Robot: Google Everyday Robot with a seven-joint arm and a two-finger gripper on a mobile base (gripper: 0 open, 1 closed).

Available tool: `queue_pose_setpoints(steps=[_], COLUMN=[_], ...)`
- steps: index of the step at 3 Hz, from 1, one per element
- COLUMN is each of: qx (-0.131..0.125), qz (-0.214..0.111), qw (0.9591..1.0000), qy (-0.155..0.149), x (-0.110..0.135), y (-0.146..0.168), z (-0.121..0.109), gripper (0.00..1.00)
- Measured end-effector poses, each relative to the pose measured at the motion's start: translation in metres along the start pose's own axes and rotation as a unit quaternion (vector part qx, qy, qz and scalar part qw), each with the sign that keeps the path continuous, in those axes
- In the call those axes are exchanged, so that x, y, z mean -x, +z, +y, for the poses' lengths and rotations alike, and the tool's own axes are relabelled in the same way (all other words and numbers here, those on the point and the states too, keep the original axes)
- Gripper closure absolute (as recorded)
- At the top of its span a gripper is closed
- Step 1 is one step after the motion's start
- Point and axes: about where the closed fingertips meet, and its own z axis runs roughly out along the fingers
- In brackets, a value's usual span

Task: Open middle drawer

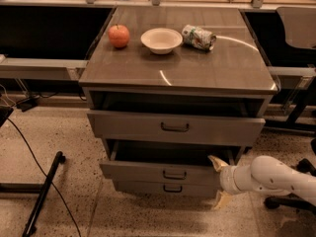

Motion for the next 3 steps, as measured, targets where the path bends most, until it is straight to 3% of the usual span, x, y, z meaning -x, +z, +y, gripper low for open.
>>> queue_pose_setpoints(steps=[1,3], qx=[0.009,0.044], qz=[-0.005,0.001], qw=[0.9999,0.9990], qy=[-0.011,0.000], x=[0.017,0.029], y=[-0.002,0.008], z=[0.010,-0.017], gripper=[0.00,0.00])
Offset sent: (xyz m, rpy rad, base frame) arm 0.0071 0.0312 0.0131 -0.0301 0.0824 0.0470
